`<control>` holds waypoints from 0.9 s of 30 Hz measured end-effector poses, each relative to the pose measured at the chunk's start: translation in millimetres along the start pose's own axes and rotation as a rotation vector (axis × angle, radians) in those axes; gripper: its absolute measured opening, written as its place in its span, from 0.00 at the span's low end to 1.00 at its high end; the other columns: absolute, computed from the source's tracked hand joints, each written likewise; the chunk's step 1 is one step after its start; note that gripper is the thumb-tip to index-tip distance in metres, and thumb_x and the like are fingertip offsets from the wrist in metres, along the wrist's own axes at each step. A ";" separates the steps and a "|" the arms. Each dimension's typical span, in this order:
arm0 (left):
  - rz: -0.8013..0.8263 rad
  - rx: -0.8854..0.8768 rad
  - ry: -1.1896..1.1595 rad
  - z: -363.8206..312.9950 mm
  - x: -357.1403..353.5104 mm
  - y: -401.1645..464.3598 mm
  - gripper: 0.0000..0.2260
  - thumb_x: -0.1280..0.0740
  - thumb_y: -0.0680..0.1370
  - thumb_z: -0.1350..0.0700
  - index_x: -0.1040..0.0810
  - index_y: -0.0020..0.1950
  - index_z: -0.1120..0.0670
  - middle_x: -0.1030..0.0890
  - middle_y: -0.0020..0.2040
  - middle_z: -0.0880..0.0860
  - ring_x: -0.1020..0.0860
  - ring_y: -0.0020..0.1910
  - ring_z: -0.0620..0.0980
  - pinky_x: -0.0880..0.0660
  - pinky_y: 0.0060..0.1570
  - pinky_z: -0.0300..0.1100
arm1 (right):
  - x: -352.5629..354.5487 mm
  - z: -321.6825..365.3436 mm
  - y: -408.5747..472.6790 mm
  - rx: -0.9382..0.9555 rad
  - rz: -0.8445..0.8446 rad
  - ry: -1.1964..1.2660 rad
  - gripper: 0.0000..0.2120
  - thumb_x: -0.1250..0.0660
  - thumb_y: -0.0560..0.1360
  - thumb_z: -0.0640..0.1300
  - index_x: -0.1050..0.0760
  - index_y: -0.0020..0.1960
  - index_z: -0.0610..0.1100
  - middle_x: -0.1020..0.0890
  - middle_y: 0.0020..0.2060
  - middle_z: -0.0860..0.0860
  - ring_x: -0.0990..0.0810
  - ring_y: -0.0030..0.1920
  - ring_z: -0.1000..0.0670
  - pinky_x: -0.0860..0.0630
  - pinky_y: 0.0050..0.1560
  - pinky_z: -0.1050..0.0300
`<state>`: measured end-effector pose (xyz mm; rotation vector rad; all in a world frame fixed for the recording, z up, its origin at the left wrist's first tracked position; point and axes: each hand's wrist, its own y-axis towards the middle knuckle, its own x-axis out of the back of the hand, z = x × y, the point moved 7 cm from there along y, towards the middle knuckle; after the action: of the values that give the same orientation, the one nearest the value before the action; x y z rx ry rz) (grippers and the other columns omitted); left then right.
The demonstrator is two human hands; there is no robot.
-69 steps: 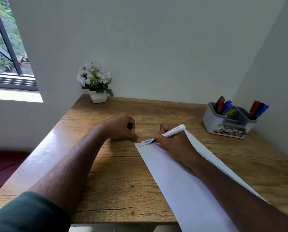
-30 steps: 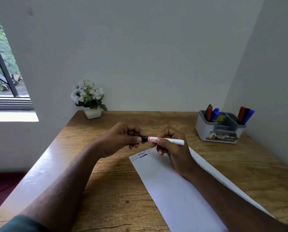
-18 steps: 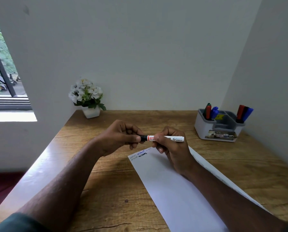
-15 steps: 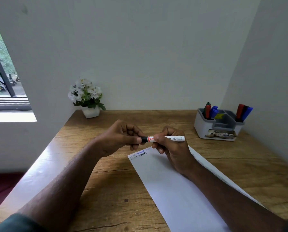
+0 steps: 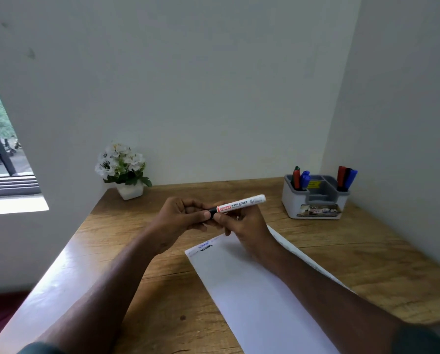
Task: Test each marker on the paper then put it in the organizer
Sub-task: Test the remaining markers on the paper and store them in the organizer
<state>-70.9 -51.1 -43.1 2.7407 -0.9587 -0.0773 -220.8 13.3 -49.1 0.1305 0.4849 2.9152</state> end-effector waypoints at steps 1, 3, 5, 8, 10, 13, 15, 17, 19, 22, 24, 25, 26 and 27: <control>-0.003 0.003 0.046 -0.8 -2.5 2.8 0.11 0.27 0.73 0.62 0.16 0.55 0.63 0.14 0.48 0.64 0.15 0.47 0.57 0.18 0.45 0.43 | 1.0 2.7 1.0 -0.018 0.009 -0.040 0.05 0.26 0.76 0.38 0.16 0.51 0.45 0.15 0.37 0.54 0.18 0.38 0.57 0.24 0.37 0.62; 0.001 0.018 0.148 -3.8 -8.7 9.3 0.10 0.26 0.73 0.60 0.15 0.53 0.61 0.14 0.46 0.61 0.15 0.48 0.57 0.18 0.44 0.43 | 6.9 9.6 4.7 -0.032 0.009 -0.125 0.05 0.30 0.78 0.42 0.17 0.52 0.45 0.14 0.42 0.53 0.16 0.43 0.59 0.23 0.42 0.65; 0.018 0.043 0.276 -7.5 -18.6 17.6 0.07 0.25 0.74 0.59 0.15 0.49 0.60 0.13 0.44 0.58 0.14 0.47 0.56 0.21 0.41 0.43 | 19.4 19.8 8.7 -0.058 -0.022 -0.213 0.09 0.33 0.78 0.47 0.18 0.52 0.43 0.14 0.46 0.48 0.16 0.47 0.53 0.21 0.46 0.56; 0.051 0.070 0.482 -15.0 -40.8 33.3 0.05 0.24 0.73 0.59 0.16 0.46 0.59 0.13 0.40 0.55 0.14 0.43 0.53 0.26 0.34 0.38 | 42.5 36.6 13.7 -0.104 -0.020 -0.283 0.08 0.39 0.79 0.43 0.24 0.51 0.40 0.17 0.40 0.44 0.18 0.35 0.52 0.25 0.34 0.59; 0.071 0.062 0.555 -21.1 -57.1 45.6 0.06 0.24 0.74 0.59 0.16 0.45 0.61 0.15 0.35 0.52 0.14 0.38 0.50 0.28 0.30 0.31 | 62.8 53.7 13.9 -0.037 -0.039 -0.451 0.05 0.40 0.82 0.42 0.26 0.50 0.46 0.20 0.38 0.47 0.22 0.33 0.51 0.26 0.33 0.59; 0.120 -0.010 0.619 -33.1 -82.5 66.4 0.07 0.25 0.75 0.58 0.16 0.43 0.62 0.16 0.33 0.48 0.14 0.37 0.50 0.30 0.30 0.27 | 108.5 90.1 13.7 0.103 -0.163 -0.741 0.07 0.38 0.82 0.48 0.23 0.53 0.47 0.20 0.37 0.52 0.23 0.33 0.54 0.30 0.31 0.62; 0.130 -0.033 0.586 -40.7 -97.7 79.9 0.08 0.26 0.75 0.59 0.17 0.44 0.64 0.16 0.34 0.51 0.14 0.38 0.53 0.31 0.28 0.27 | 148.1 117.0 18.6 0.143 -0.240 -0.860 0.08 0.36 0.82 0.48 0.20 0.55 0.47 0.21 0.35 0.54 0.24 0.31 0.57 0.33 0.27 0.69; 0.130 -0.042 0.552 -47.0 -111.4 92.3 0.08 0.27 0.76 0.60 0.17 0.45 0.67 0.16 0.35 0.52 0.15 0.37 0.53 0.31 0.27 0.27 | 192.4 138.8 24.6 0.147 -0.326 -0.974 0.08 0.33 0.81 0.48 0.19 0.56 0.46 0.21 0.34 0.54 0.24 0.30 0.56 0.33 0.27 0.67; 0.141 -0.069 0.567 -51.0 -122.9 105.2 0.08 0.27 0.77 0.61 0.17 0.45 0.67 0.15 0.34 0.51 0.15 0.35 0.53 0.28 0.29 0.29 | 232.8 148.9 31.5 0.126 -0.396 -1.046 0.08 0.31 0.79 0.48 0.20 0.55 0.45 0.19 0.37 0.50 0.22 0.32 0.53 0.30 0.30 0.62; 0.160 -0.107 0.650 -51.6 -132.6 125.6 0.06 0.28 0.77 0.61 0.16 0.44 0.64 0.14 0.38 0.56 0.14 0.36 0.53 0.22 0.37 0.36 | 272.4 148.2 44.4 0.061 -0.414 -1.135 0.07 0.28 0.77 0.47 0.19 0.50 0.43 0.18 0.42 0.47 0.22 0.38 0.50 0.29 0.35 0.59; 0.163 -0.116 0.714 -50.5 -136.5 136.5 0.05 0.29 0.77 0.63 0.16 0.42 0.62 0.14 0.38 0.56 0.15 0.34 0.51 0.22 0.37 0.36 | 283.5 143.5 53.0 0.025 -0.379 -1.174 0.08 0.28 0.76 0.47 0.17 0.48 0.42 0.18 0.43 0.47 0.21 0.41 0.50 0.28 0.41 0.58; 0.164 -0.121 0.744 -50.0 -138.4 140.9 0.05 0.30 0.77 0.63 0.16 0.41 0.61 0.14 0.37 0.55 0.15 0.34 0.50 0.22 0.36 0.36 | 286.0 139.6 57.1 0.003 -0.352 -1.190 0.08 0.28 0.76 0.47 0.17 0.48 0.42 0.18 0.43 0.47 0.21 0.43 0.49 0.27 0.42 0.58; 0.165 -0.122 0.770 -49.4 -139.7 144.2 0.05 0.30 0.76 0.64 0.16 0.41 0.60 0.14 0.37 0.54 0.15 0.33 0.49 0.22 0.36 0.35 | 286.7 135.5 60.4 -0.021 -0.322 -1.204 0.08 0.28 0.76 0.46 0.17 0.48 0.42 0.17 0.43 0.47 0.20 0.44 0.49 0.27 0.42 0.58; 0.168 -0.121 0.787 -48.0 -140.4 146.8 0.05 0.30 0.76 0.63 0.16 0.41 0.60 0.14 0.36 0.53 0.15 0.33 0.49 0.22 0.37 0.35 | 286.9 131.4 63.3 -0.049 -0.294 -1.215 0.07 0.28 0.75 0.46 0.16 0.47 0.42 0.16 0.43 0.47 0.20 0.44 0.50 0.27 0.41 0.59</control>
<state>-264.1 -65.3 34.6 2.2315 -0.8812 0.8655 -497.0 51.1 111.7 1.5087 0.1696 2.0190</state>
